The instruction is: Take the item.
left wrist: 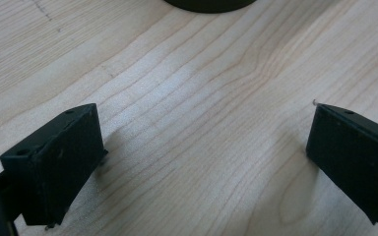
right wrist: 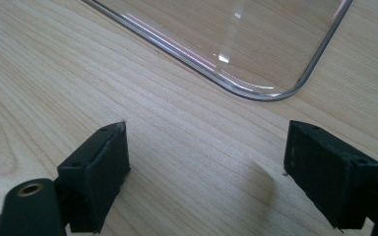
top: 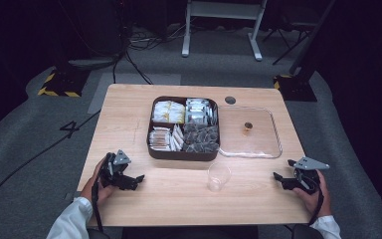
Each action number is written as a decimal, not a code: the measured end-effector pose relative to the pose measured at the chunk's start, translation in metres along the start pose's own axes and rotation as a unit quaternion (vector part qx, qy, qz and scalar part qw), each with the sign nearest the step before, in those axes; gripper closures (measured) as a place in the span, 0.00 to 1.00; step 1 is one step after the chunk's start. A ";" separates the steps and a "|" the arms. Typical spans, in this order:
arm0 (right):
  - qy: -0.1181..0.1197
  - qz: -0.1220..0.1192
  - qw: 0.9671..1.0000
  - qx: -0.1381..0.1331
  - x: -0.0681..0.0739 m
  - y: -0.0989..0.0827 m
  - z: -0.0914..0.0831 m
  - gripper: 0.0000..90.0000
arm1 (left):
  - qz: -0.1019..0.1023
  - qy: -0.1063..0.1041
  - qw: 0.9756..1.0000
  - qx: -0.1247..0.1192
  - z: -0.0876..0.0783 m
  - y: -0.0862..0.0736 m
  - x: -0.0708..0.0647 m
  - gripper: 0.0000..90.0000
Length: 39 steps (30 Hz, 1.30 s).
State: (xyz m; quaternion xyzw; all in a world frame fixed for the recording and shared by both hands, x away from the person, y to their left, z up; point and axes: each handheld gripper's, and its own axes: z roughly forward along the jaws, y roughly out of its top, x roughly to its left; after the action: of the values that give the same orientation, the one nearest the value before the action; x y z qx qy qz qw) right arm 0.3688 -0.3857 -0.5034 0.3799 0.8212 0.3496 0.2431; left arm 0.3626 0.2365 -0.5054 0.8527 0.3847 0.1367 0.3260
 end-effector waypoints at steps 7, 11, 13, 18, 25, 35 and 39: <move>0.000 0.000 1.000 0.000 0.000 0.000 0.000 0.19 | 0.010 -0.005 1.000 -0.006 -0.003 -0.003 0.002 0.05; -0.001 -0.001 1.000 0.000 0.000 0.000 0.000 0.19 | 0.025 -0.014 1.000 -0.008 -0.009 -0.004 0.007 0.22; 0.000 0.000 1.000 0.000 0.000 0.000 0.000 0.19 | 0.019 -0.023 0.999 -0.012 -0.013 -0.004 0.010 0.16; 0.001 0.001 1.000 0.000 0.000 0.000 0.000 0.19 | 0.041 -0.019 0.998 -0.033 -0.028 0.007 0.015 0.23; 0.002 0.001 1.000 0.001 0.000 0.000 0.000 0.19 | 0.043 -0.010 0.998 -0.047 -0.037 0.022 0.021 0.23; 0.002 0.002 1.000 0.001 0.000 0.000 0.000 0.19 | 0.036 -0.006 0.997 -0.068 -0.044 0.038 0.034 0.22; 0.002 0.002 1.000 0.001 0.000 0.000 0.000 0.19 | 0.039 -0.002 0.996 -0.074 -0.045 0.047 0.038 0.24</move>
State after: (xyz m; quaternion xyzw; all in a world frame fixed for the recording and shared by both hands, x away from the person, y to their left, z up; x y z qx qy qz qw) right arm 0.3691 -0.3859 -0.5033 0.3809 0.8213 0.3500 0.2406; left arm 0.3925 0.2619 -0.4414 0.8410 0.3390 0.1759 0.3833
